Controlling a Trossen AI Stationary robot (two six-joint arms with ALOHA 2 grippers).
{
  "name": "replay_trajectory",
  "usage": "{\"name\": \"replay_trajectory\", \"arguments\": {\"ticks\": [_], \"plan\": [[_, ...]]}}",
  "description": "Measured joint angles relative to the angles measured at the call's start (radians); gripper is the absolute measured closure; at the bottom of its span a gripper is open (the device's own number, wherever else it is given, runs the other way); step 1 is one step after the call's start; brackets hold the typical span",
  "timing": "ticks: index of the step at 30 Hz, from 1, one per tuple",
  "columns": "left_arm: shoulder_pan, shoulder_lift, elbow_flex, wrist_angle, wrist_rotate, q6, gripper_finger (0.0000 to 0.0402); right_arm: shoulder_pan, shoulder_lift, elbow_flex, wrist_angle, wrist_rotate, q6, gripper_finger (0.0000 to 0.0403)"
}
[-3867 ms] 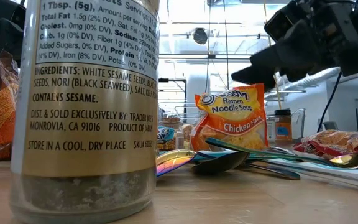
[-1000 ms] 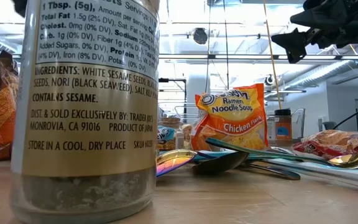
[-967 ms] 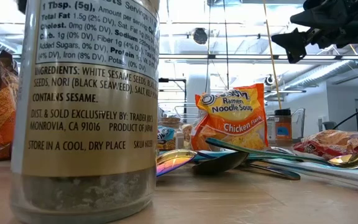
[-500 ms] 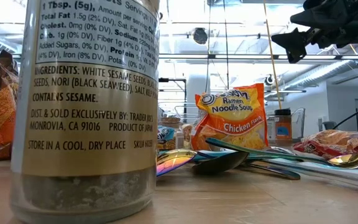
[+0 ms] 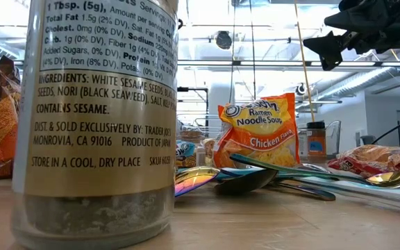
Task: Pick & Place Food Item
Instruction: Put the green seasoning bottle into the right transparent bin
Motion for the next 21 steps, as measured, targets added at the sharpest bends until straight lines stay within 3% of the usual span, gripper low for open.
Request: {"name": "replay_trajectory", "arguments": {"ticks": [9,21], "plan": [[0.011,0.000,0.000,0.014,-0.004,0.011,0.0192,0.000,0.000,0.000,0.000,0.000,0.000,0.0145],[-0.007,-0.079,0.020,-0.008,0.027,0.053,0.0193,0.000,0.015,0.000,0.010,0.000,0.000,0.0145]]}}
